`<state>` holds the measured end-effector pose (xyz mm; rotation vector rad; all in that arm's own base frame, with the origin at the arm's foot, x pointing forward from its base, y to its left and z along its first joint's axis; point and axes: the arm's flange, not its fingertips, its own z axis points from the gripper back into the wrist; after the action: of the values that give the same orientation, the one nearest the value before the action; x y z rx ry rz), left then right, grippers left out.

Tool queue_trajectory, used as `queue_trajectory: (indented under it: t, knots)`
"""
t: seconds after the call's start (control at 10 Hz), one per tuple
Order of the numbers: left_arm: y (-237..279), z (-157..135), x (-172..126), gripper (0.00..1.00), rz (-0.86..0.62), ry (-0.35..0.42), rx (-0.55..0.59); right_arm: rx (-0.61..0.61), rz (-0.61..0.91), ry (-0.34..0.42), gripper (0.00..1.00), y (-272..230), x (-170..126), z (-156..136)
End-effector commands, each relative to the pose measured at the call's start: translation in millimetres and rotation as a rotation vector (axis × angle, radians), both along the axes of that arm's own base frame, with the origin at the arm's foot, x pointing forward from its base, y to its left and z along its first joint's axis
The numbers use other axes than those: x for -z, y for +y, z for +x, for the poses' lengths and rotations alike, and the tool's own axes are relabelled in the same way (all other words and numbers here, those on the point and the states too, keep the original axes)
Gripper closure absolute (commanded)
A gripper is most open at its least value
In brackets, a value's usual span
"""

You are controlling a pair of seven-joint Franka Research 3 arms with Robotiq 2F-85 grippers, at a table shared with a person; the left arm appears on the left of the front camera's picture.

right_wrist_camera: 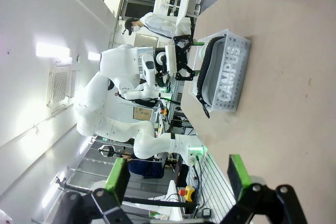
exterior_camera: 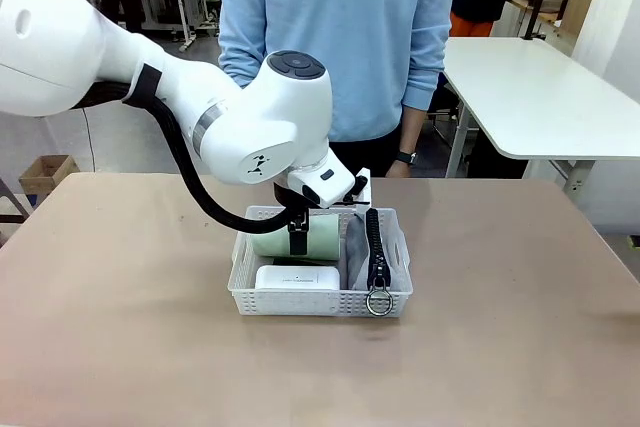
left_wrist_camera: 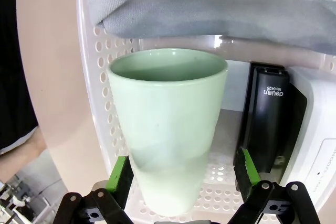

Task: Efficiently arrange items inside the basket to fit them all.
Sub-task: Pick up the Reusable plastic cup and place it inside the Organizing basket.

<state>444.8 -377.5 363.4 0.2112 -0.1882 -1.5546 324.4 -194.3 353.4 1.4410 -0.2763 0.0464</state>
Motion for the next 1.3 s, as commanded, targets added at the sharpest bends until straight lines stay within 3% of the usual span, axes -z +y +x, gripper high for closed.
queue_trajectory:
  t: [0.0,0.2,0.4,0.7,1.0,1.1,1.2]
  knots:
    - [4,-5,-8,0.00,-0.017,-0.007,-0.011,-0.003,-0.014,0.012,0.00,0,-3,-2]
    - [12,-19,-30,0.00,-0.050,0.031,0.006,-0.003,-0.014,0.012,0.00,0,-3,-2]
    - [46,-54,-91,0.00,-0.180,0.083,0.035,-0.003,-0.014,0.012,0.00,0,-3,-2]
    - [157,-83,-163,0.00,-0.407,0.214,-0.063,-0.003,-0.014,0.012,0.00,0,-3,-2]
    - [292,-90,-178,0.00,-0.677,0.254,-0.185,-0.003,-0.014,0.012,0.00,0,-3,-2]
    - [341,-93,-171,0.00,-0.790,0.308,-0.183,-0.003,-0.014,0.012,0.00,0,-3,-2]
    - [401,-91,-155,0.00,-0.923,0.329,-0.269,-0.003,-0.014,0.012,0.00,0,-3,-2]
